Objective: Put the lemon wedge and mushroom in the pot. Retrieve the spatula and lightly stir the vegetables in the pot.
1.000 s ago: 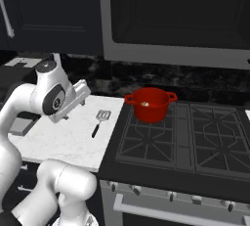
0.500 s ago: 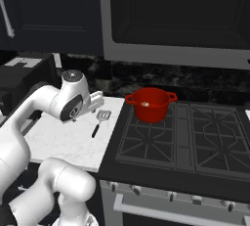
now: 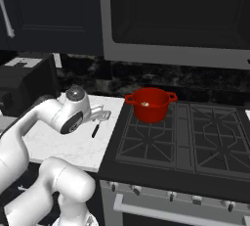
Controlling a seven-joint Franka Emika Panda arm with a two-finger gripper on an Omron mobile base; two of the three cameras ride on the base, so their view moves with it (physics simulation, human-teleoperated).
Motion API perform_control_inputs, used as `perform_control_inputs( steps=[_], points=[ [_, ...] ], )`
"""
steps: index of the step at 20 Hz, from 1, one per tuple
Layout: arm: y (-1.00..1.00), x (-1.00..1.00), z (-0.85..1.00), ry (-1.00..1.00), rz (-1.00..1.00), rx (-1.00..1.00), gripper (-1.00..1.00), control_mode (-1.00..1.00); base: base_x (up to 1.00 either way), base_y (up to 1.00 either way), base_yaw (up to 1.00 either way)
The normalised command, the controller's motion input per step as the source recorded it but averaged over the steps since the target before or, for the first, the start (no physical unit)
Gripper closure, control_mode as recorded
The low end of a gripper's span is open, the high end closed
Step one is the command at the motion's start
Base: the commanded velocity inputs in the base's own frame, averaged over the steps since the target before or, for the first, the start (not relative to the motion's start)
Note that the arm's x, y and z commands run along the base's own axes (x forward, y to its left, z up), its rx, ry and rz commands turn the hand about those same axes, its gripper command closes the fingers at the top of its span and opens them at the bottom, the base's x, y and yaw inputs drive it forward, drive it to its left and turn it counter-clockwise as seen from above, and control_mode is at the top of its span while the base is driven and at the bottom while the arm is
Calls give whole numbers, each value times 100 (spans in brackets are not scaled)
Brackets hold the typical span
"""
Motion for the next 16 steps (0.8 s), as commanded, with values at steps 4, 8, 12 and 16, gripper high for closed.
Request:
perform_control_inputs(
  steps=[4,8,12,16],
  points=[
    [46,49,-20,22,-54,0,-100,-100,0,0,0],
    [15,54,-25,31,-46,4,-100,-100,0,0,0],
    [17,52,-16,19,-35,9,-100,-100,0,0,0],
    [37,48,0,14,-27,18,-100,-100,0,0,0]
  ],
)
